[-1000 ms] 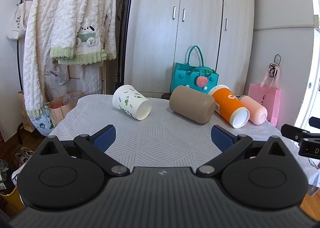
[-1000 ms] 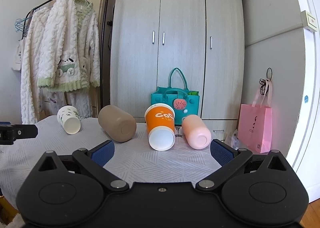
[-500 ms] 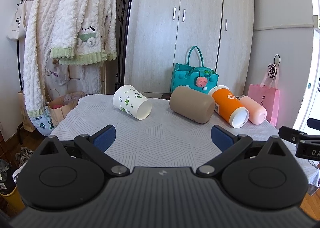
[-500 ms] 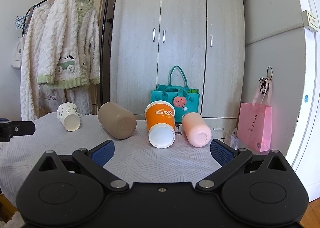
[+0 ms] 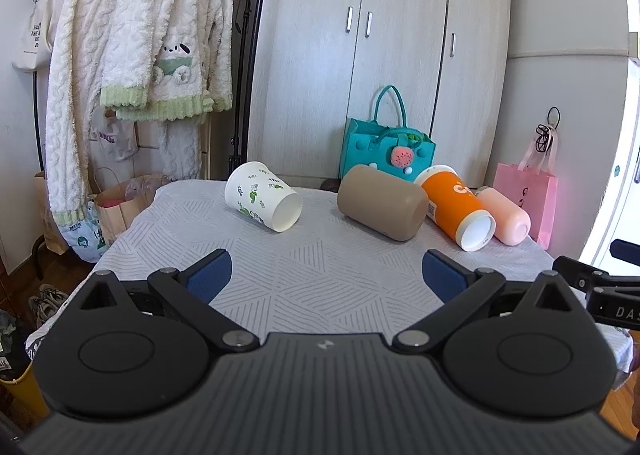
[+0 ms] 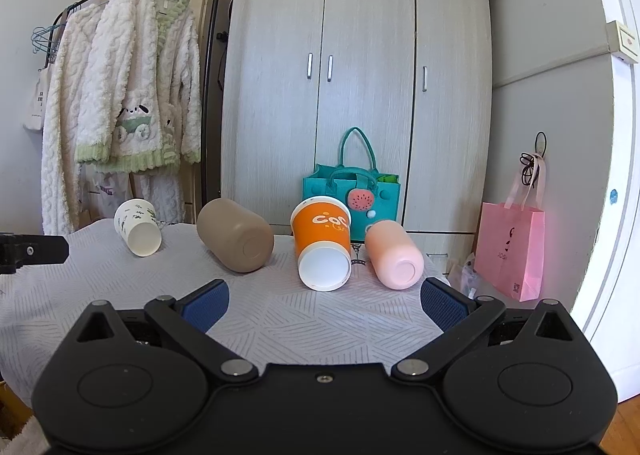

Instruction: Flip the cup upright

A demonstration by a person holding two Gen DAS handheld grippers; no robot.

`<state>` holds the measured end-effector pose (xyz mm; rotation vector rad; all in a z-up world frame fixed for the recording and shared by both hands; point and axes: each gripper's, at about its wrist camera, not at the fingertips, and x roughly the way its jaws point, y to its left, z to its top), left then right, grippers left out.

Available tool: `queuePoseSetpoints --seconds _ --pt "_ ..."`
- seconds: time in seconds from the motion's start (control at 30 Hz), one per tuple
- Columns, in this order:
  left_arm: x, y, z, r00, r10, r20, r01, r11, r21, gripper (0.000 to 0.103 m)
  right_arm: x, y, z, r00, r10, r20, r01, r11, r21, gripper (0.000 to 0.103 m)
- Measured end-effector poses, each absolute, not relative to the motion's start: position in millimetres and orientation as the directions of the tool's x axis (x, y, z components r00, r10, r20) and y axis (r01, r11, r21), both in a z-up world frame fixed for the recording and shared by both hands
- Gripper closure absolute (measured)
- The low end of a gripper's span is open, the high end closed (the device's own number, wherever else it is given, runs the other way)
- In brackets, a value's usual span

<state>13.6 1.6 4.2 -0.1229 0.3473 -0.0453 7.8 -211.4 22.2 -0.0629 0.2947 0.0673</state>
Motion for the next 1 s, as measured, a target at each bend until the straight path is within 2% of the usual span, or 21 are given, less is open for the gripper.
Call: queuePoseSetpoints --seconds 0.2,0.37,0.53,0.73,0.93,1.0 --pt "14 -4 22 0.907 -0.108 -0.407 0.062 0.99 -0.125 0.0 -2 -215 32 0.942 0.095 -0.321 -0.125 0.989 -0.073 0.0" --pt "29 -23 40 0.838 -0.161 -0.522 0.149 0.987 -0.066 0.0 -4 -230 48 0.883 0.238 -0.404 -0.267 0.964 -0.017 0.0" --pt "49 -44 59 0.774 -0.222 -0.593 0.241 0.969 -0.049 0.0 0 -249 67 0.818 0.353 -0.454 -0.373 0.927 0.048 0.0" --pt "84 -70 81 0.728 -0.307 -0.613 0.346 0.936 -0.057 0.0 21 -273 84 0.798 0.348 -0.492 -0.36 0.93 0.072 0.0" --pt "115 -112 101 0.721 -0.309 -0.62 0.427 0.903 0.046 0.0 50 -299 95 0.761 0.383 -0.523 -0.351 0.922 0.165 0.0" --pt "126 -124 106 0.708 -0.326 -0.626 0.449 0.893 0.044 0.0 60 -306 97 0.758 0.383 -0.529 -0.345 0.923 0.174 0.0"
